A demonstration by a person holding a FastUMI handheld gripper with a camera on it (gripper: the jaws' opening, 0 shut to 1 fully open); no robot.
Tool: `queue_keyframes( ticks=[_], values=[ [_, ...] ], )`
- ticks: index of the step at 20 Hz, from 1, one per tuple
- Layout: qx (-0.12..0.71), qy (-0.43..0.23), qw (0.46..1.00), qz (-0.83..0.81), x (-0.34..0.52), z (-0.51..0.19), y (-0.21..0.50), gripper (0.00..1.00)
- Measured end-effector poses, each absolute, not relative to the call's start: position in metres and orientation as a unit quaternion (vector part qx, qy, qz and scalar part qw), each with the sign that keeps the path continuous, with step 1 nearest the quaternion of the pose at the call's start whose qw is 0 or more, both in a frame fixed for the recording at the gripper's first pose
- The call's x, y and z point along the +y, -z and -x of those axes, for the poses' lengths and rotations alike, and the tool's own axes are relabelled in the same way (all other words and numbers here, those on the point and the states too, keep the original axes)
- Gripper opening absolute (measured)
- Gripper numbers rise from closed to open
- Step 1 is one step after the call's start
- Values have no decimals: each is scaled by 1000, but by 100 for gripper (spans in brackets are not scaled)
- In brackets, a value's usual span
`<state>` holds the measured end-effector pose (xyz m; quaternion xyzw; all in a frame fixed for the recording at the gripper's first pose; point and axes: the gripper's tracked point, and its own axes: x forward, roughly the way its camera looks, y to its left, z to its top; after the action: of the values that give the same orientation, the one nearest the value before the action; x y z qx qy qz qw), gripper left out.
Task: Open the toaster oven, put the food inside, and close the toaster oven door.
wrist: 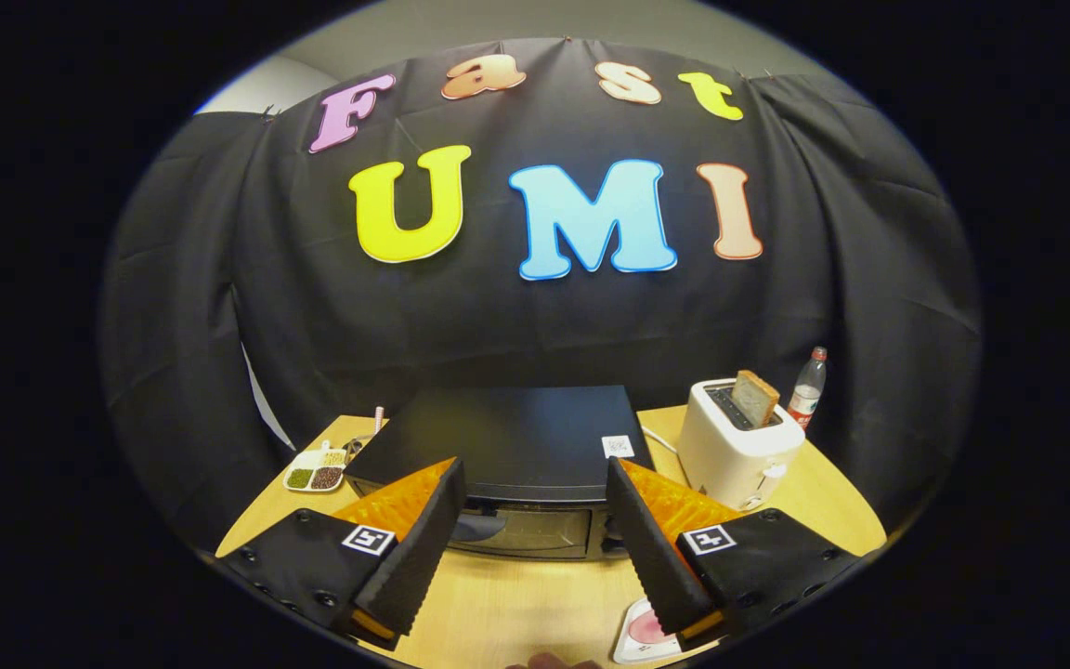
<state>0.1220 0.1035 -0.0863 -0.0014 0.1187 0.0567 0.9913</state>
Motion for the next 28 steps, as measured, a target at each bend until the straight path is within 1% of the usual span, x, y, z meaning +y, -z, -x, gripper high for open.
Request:
queue_keyframes(
  ticks=[4, 7, 13, 17, 20, 23, 24, 26, 27, 28],
  values=[
    [134, -52, 990, 2, 119, -132, 96, 97],
    [149, -48, 987, 42, 142, -134, 111, 97],
    [151, -46, 987, 31, 167, -149, 126, 99],
    [165, -22, 986, 22, 164, -175, 143, 99],
    [182, -19, 983, 21, 170, -186, 156, 99],
    [177, -17, 983, 43, 173, -189, 162, 99],
    [177, -19, 982, 55, 175, -189, 164, 98],
    [198, -17, 978, 69, 173, -182, 178, 97],
    [188, -14, 980, 58, 174, -188, 176, 98],
    [202, -11, 978, 48, 173, -185, 178, 98]
  ],
)
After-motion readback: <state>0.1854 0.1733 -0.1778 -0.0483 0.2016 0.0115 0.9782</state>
